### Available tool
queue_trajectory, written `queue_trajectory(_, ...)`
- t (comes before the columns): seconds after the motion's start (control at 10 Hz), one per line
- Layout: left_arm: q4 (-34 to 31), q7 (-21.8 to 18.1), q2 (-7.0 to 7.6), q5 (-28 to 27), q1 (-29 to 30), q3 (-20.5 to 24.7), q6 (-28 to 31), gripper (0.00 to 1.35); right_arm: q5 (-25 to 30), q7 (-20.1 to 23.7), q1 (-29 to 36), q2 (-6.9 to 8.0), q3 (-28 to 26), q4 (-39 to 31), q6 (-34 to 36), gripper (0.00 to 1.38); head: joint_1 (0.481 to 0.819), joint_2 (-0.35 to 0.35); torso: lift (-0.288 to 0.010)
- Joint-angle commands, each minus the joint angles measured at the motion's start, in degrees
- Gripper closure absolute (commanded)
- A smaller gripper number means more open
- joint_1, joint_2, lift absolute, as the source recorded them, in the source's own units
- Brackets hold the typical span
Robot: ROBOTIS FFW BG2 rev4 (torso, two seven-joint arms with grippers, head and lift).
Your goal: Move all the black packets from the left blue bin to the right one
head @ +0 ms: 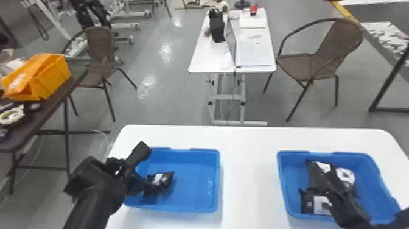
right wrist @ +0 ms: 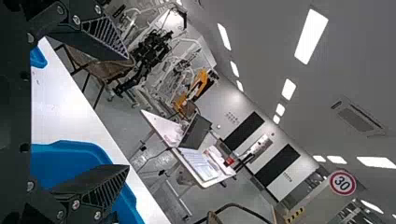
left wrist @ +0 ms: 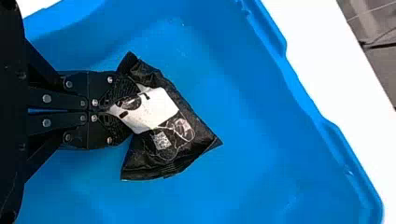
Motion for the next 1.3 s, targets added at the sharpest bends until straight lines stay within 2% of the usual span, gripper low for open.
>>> queue_trajectory(0.0,-4.9,-3.71,-0.24,4.65,3.4,0.86,-2.51,1.22,0.0,0.09,-0.01,0.04,0.0,-0.01,0.0,0.21,0.695,0.121,0.0)
queue_trajectory(0.2,-15.18,-4.5,-1.65,10.45,9.82,3.06,-3.65,1.22,0.0,0.09,-0.01,0.04,0.09,-0.01,0.0,0.21,0.695,0.092,0.0)
queue_trajectory(0.4,-25.11,-5.46,-3.84,15.02,14.39,4.82,-4.62,1.22,0.09,0.44,-0.01,0.04,0.35,-0.1,0.0,0.21,0.695,0.083,0.0)
queue_trajectory(0.6,-34.43,-5.64,-6.04,20.99,18.17,4.82,-4.7,1.22,0.97,0.79,-0.36,0.04,0.79,-0.8,0.0,0.21,0.695,0.068,0.0)
queue_trajectory(0.7,-36.63,-5.73,-7.27,24.07,18.52,3.5,-4.97,1.22,2.02,0.7,-0.27,0.04,1.14,-1.77,0.0,0.21,0.695,0.058,0.0)
queue_trajectory(0.8,-36.8,-5.64,-7.45,27.76,17.82,0.95,-5.41,1.22,2.9,0.7,-0.53,0.04,1.93,-2.56,0.0,0.21,0.695,0.038,0.0)
queue_trajectory(0.9,-36.71,-5.64,-7.01,29.69,16.5,-1.86,-5.23,1.22,3.25,0.7,-1.41,-0.04,3.08,-2.73,0.0,0.21,0.695,0.016,0.0)
queue_trajectory(1.0,-35.75,-5.46,-6.31,30.13,14.65,-5.29,-5.14,1.22,3.78,0.7,-2.2,0.04,3.96,-3.17,0.0,0.21,0.695,0.004,0.0)
queue_trajectory(1.2,-32.76,-5.29,-6.22,31.72,10.52,-10.83,-5.23,1.22,5.36,0.79,-3.61,0.04,5.19,-4.31,0.0,0.21,0.695,-0.035,0.0)
